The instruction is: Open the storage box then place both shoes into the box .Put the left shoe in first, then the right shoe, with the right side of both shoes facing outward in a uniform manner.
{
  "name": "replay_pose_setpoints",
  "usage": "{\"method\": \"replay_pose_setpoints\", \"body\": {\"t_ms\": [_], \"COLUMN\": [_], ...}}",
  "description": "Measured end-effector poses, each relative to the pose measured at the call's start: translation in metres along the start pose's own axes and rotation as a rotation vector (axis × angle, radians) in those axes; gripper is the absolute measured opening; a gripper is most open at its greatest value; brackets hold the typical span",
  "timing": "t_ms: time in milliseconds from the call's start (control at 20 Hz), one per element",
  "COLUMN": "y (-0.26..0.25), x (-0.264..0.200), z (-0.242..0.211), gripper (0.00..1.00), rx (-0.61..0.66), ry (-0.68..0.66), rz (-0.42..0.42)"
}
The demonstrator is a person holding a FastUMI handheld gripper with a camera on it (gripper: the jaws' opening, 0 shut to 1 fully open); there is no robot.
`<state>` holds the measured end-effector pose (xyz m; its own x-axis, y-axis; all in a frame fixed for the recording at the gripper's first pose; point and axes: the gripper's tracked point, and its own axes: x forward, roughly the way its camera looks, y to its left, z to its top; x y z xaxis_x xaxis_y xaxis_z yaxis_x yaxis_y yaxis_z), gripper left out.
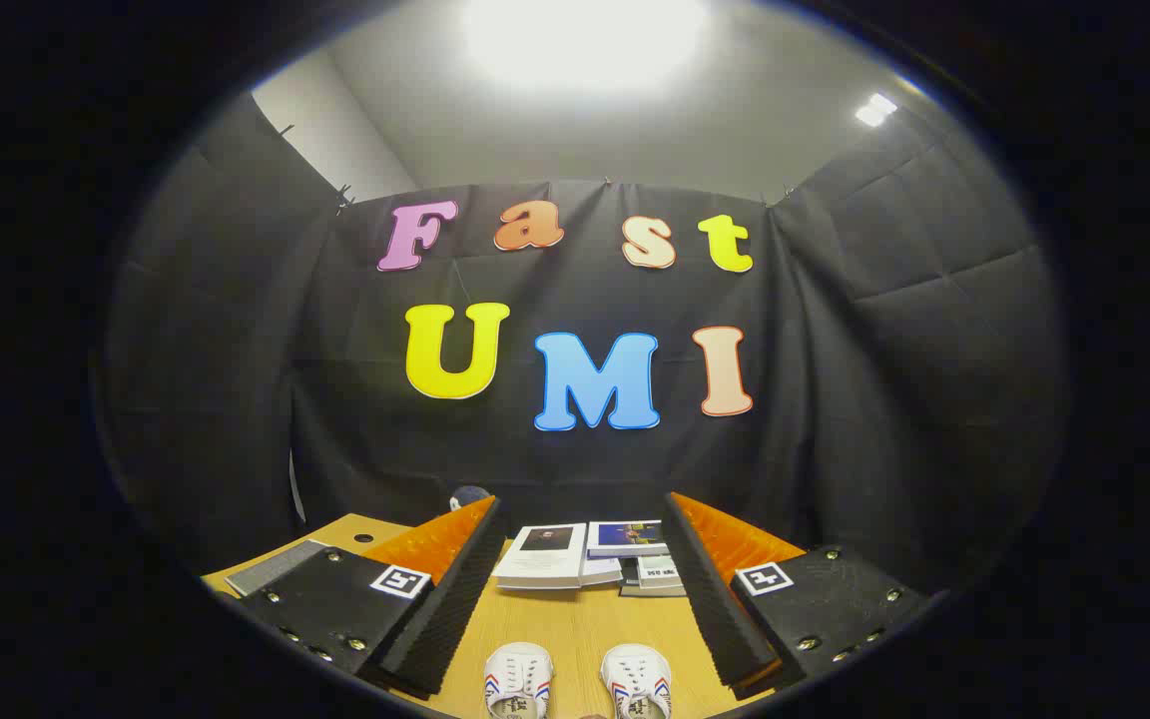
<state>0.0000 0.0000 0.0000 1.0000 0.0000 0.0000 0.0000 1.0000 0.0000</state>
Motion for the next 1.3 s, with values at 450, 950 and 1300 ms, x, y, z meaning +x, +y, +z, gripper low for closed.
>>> {"method": "replay_pose_setpoints", "body": {"t_ms": [450, 950, 1300], "y": [0.002, 0.016, 0.051], "x": [-0.001, -0.002, -0.003], "z": [0.003, -0.005, -0.037], "gripper": [0.96, 0.96, 0.97], "rx": [-0.004, 0.053, 0.282], "ry": [-0.006, 0.019, 0.137], "rz": [0.018, 0.076, 0.205]}}
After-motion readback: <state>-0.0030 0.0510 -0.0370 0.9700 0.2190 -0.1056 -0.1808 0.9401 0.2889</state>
